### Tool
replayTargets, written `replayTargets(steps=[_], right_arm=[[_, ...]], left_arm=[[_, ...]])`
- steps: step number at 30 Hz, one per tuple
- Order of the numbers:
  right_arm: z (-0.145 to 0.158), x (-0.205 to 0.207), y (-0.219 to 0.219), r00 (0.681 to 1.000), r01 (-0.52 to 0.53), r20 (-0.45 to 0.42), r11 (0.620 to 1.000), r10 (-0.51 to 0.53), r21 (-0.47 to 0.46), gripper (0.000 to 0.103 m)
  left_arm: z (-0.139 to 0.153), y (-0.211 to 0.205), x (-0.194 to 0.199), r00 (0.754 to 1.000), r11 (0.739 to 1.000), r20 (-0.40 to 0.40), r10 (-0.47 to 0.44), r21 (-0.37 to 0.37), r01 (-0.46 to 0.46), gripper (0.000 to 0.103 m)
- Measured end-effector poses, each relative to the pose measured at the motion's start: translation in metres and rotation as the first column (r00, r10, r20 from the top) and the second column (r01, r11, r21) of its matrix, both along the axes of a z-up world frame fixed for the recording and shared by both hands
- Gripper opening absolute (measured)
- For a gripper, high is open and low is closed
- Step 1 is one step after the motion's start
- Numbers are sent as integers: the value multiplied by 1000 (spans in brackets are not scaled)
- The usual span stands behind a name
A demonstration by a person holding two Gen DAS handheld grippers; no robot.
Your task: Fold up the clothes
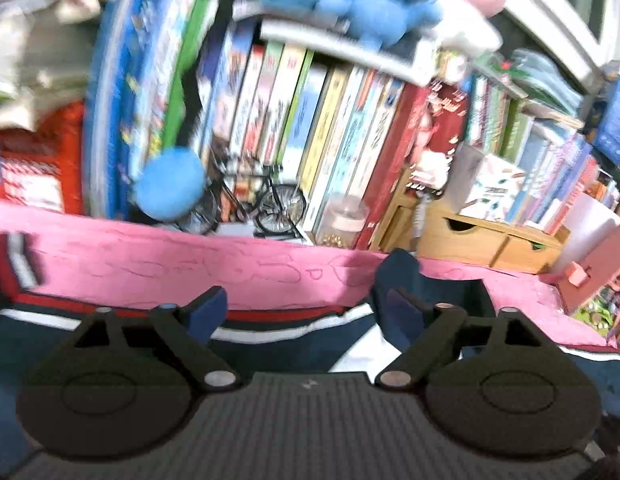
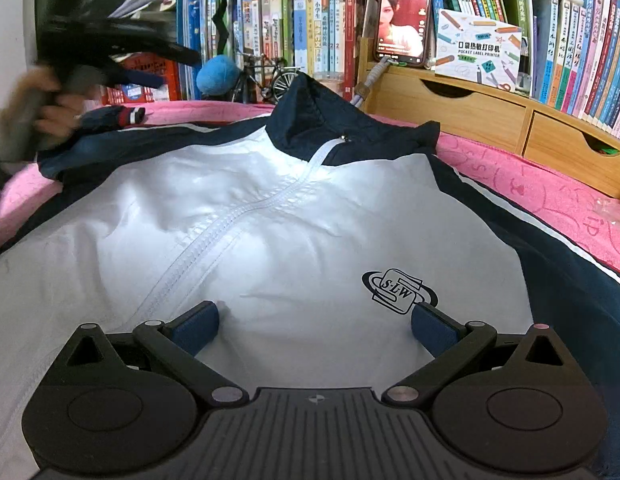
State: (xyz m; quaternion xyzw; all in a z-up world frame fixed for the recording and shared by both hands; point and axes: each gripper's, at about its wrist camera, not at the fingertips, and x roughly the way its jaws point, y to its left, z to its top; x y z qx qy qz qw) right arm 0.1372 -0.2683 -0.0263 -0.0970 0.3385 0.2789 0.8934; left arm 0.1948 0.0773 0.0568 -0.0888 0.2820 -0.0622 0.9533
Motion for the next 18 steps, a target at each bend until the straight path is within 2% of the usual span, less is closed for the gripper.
replayTargets(steps=[2, 4, 6, 15, 18], right_arm=[[0, 0, 0, 1000, 0, 0, 1000, 0, 0, 103], [0, 0, 0, 1000, 0, 0, 1000, 0, 0, 103], [0, 0, 0, 1000, 1, 0, 1000, -1, 0, 103], [-1, 0, -1, 1000, 4, 1, 1000, -4, 2, 103], [-1, 0, -1, 1000, 12, 1, 1000, -12, 2, 103]], left_arm=[[4, -15, -36, 999, 992, 1, -33, 120, 32, 93], [-1, -32, -80, 998, 970, -14, -60, 236, 61, 99], [-10, -49, -118, 996, 949, -41, -85, 300, 93, 99], [-52, -51, -240, 987, 928, -161, -28, 363, 86, 99], [-49, -38, -263, 985, 946, -170, 23, 321, 33, 99]])
